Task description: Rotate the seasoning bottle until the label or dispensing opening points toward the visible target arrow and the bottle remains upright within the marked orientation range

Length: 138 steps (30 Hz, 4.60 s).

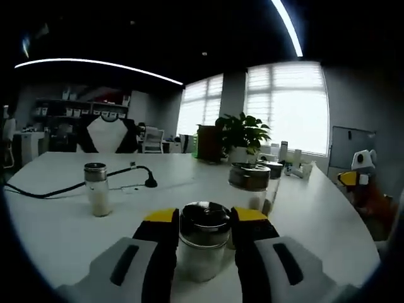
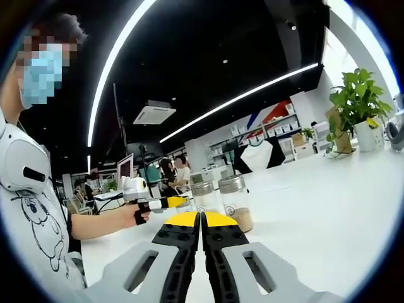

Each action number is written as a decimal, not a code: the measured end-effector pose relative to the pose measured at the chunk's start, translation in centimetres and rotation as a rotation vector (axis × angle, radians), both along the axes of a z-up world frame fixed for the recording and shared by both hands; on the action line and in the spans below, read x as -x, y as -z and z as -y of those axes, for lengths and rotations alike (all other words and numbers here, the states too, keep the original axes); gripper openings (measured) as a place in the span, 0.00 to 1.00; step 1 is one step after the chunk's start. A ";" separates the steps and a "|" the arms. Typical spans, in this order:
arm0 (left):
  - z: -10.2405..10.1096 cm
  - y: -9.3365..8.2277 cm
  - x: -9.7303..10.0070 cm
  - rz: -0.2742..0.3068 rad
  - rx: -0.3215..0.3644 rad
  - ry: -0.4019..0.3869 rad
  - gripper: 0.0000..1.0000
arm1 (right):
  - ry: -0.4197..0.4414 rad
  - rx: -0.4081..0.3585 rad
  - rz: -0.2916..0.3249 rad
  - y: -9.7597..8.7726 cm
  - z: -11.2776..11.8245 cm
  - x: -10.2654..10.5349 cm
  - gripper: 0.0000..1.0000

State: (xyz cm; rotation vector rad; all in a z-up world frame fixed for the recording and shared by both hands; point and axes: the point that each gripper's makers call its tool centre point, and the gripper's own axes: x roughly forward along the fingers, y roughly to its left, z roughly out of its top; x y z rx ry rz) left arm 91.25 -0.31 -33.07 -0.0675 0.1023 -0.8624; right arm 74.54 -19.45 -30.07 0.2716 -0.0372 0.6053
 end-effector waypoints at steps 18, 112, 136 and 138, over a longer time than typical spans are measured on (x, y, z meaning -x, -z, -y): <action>0.6 -0.1 0.7 0.002 -0.019 0.146 0.34 | 0.005 -0.003 -0.006 0.3 0.0 0.1 0.00; 0.4 -0.1 0.0 0.023 -0.019 0.115 0.33 | 0.017 -0.013 -0.005 0.5 0.5 0.6 0.00; 0.2 0.1 -0.5 -0.011 0.012 0.359 0.34 | 0.005 0.006 -0.001 0.2 0.3 0.9 0.00; 0.4 0.1 -0.2 -0.017 0.022 0.362 0.34 | 0.004 0.005 -0.001 0.3 0.3 0.9 0.00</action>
